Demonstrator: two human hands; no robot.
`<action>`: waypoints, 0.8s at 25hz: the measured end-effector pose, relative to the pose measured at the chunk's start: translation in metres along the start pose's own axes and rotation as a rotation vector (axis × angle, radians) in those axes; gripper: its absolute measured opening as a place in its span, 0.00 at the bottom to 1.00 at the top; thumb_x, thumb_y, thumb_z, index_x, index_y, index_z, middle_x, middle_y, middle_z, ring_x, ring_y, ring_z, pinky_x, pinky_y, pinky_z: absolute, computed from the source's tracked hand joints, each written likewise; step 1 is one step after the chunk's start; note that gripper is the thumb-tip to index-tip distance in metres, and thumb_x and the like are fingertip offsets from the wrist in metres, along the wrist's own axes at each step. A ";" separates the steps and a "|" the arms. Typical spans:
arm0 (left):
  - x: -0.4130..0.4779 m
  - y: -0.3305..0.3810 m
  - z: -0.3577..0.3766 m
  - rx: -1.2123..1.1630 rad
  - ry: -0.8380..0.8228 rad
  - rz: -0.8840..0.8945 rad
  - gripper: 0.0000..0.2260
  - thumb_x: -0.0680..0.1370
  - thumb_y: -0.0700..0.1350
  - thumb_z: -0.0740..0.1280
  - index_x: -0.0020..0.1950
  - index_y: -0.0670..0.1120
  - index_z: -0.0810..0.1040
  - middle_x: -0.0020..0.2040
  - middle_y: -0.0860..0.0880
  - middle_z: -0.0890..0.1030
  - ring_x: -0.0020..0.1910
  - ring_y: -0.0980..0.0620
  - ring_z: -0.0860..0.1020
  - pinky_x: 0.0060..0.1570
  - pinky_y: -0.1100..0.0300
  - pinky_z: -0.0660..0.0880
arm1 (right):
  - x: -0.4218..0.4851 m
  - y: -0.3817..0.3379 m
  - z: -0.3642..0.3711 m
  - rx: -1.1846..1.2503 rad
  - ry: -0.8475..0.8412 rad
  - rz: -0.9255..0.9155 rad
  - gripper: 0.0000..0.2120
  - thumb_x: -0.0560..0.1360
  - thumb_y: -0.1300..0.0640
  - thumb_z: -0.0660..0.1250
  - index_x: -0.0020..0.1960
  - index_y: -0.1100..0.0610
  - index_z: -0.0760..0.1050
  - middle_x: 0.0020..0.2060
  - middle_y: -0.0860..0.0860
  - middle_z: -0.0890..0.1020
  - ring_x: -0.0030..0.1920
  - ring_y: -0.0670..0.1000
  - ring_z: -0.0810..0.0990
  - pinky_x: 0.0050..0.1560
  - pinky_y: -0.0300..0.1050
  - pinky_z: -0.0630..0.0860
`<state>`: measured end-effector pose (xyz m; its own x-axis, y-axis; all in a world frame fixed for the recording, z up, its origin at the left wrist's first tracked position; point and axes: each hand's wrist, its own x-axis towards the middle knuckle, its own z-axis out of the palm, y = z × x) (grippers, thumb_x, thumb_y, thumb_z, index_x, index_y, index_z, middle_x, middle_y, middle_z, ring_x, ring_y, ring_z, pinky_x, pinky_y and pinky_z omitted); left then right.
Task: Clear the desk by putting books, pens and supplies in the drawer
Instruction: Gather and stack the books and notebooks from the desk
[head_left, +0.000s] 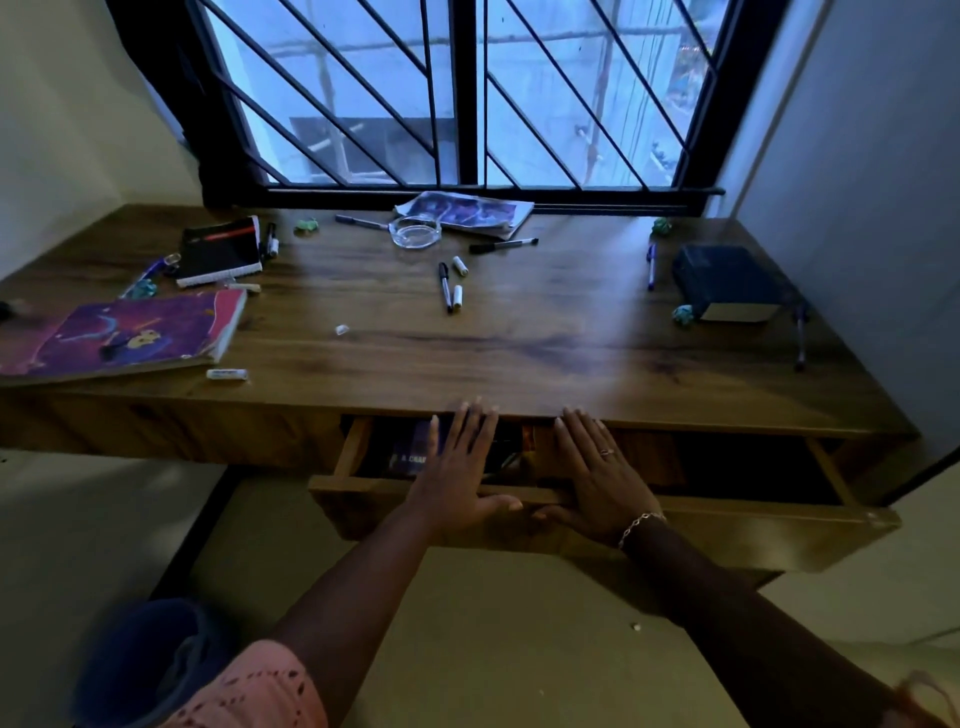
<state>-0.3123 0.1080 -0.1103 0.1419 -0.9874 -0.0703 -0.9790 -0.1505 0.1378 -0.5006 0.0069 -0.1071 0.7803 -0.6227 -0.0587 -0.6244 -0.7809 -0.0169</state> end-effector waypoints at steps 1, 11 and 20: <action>0.008 0.001 -0.005 -0.017 -0.017 -0.018 0.48 0.71 0.69 0.59 0.74 0.48 0.31 0.75 0.47 0.31 0.74 0.48 0.31 0.72 0.41 0.34 | 0.008 0.003 0.001 -0.007 0.007 0.029 0.51 0.67 0.24 0.44 0.72 0.65 0.57 0.70 0.62 0.65 0.72 0.58 0.57 0.71 0.52 0.46; 0.055 0.018 -0.029 0.188 0.055 -0.113 0.33 0.75 0.56 0.65 0.75 0.47 0.55 0.72 0.41 0.61 0.71 0.40 0.60 0.69 0.40 0.60 | 0.069 0.019 -0.010 0.024 0.108 0.025 0.43 0.63 0.35 0.69 0.69 0.57 0.62 0.71 0.59 0.61 0.72 0.61 0.58 0.72 0.59 0.52; 0.070 0.032 -0.026 0.446 0.114 -0.115 0.19 0.66 0.49 0.75 0.53 0.43 0.78 0.47 0.40 0.80 0.42 0.40 0.80 0.35 0.44 0.79 | 0.098 0.025 -0.014 0.014 0.100 -0.073 0.37 0.70 0.40 0.66 0.70 0.60 0.61 0.73 0.63 0.57 0.75 0.62 0.51 0.72 0.62 0.47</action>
<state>-0.3296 0.0330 -0.0850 0.2442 -0.9683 0.0519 -0.9197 -0.2482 -0.3041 -0.4389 -0.0745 -0.0994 0.8230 -0.5664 0.0433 -0.5655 -0.8241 -0.0315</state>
